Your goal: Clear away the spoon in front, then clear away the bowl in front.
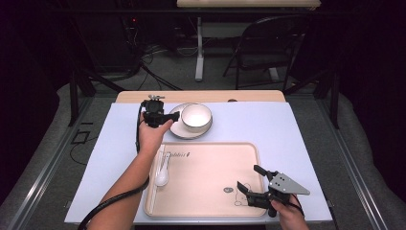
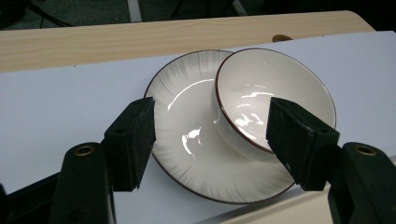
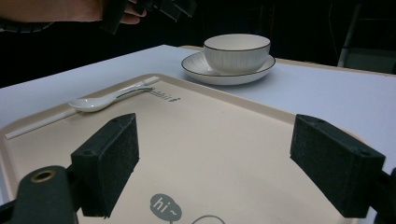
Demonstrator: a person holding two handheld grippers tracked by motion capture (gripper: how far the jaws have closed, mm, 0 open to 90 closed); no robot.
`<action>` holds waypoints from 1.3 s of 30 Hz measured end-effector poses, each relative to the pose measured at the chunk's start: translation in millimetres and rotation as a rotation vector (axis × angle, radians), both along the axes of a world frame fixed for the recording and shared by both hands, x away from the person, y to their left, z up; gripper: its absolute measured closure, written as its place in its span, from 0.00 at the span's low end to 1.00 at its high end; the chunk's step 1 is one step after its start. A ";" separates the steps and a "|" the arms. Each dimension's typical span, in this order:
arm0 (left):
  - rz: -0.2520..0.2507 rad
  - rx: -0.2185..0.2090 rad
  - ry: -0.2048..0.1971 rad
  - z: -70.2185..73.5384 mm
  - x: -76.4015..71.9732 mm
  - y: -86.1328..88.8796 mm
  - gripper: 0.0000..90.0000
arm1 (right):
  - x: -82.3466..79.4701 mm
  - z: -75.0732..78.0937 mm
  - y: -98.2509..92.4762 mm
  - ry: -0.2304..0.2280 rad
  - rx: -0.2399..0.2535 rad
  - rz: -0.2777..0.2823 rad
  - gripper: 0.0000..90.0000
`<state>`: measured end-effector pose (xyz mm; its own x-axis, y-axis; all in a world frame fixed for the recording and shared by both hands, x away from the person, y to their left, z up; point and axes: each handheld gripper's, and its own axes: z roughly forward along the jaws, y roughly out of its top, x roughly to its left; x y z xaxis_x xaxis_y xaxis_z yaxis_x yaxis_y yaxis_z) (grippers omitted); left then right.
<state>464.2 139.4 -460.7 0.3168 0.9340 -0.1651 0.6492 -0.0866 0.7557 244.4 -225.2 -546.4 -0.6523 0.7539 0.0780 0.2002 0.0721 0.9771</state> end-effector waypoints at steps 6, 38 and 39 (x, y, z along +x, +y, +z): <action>0.009 0.003 0.000 -1.6 9.5 -6.3 0.37 | 0.4 -0.1 -0.6 -0.002 0.001 -0.001 0.16; 0.061 -0.033 0.077 -48.3 43.3 -35.1 0.39 | 0.2 0.6 -1.4 -0.001 0.006 0.003 0.16; 0.061 -0.032 0.074 -49.2 43.7 -35.5 0.40 | 0.2 0.6 -1.4 0.000 0.007 0.003 0.16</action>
<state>507.9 103.9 -509.9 0.2455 0.9451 -0.2158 0.7070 -0.0222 0.7069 244.6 -226.5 -545.8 -0.6546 0.7514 0.0828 0.1995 0.0661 0.9777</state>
